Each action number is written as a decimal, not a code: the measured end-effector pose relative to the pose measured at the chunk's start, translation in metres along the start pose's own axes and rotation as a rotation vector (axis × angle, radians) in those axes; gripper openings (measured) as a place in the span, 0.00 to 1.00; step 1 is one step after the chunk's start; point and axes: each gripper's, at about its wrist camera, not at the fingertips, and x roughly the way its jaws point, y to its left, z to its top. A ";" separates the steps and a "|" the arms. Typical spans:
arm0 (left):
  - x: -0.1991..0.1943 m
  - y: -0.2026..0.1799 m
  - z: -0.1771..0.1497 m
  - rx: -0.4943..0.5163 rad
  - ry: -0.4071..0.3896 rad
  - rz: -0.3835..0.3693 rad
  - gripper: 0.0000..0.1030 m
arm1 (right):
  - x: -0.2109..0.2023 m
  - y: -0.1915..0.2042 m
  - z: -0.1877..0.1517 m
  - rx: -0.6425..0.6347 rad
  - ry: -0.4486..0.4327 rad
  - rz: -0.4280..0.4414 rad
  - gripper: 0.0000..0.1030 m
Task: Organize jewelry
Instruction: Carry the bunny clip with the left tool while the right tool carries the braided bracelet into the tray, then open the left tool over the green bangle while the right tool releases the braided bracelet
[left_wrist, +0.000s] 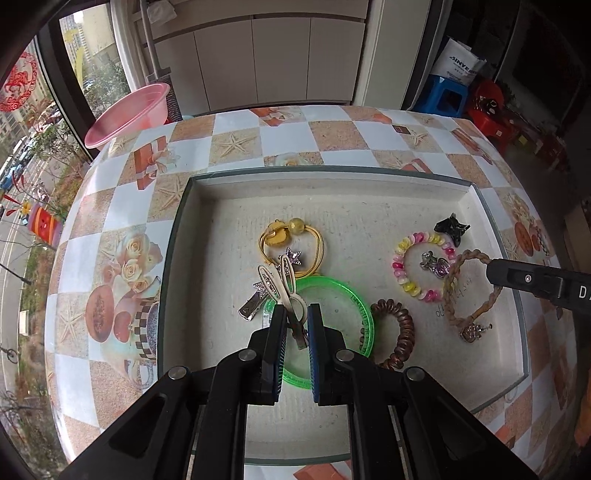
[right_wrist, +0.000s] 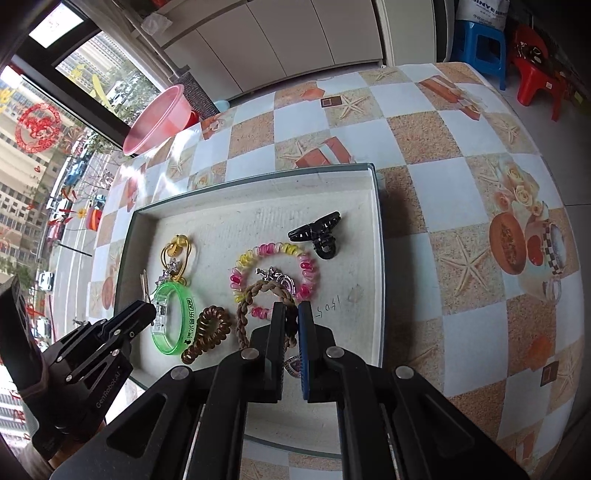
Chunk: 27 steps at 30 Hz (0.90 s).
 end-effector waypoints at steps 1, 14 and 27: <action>0.002 -0.002 0.000 0.010 0.002 0.011 0.23 | 0.002 -0.001 0.001 0.002 0.004 0.000 0.07; 0.013 -0.010 0.000 0.056 0.017 0.073 0.23 | 0.027 -0.008 0.001 0.010 0.056 -0.008 0.07; 0.009 -0.010 0.000 0.047 0.013 0.084 0.23 | 0.026 -0.007 -0.002 0.008 0.058 0.011 0.57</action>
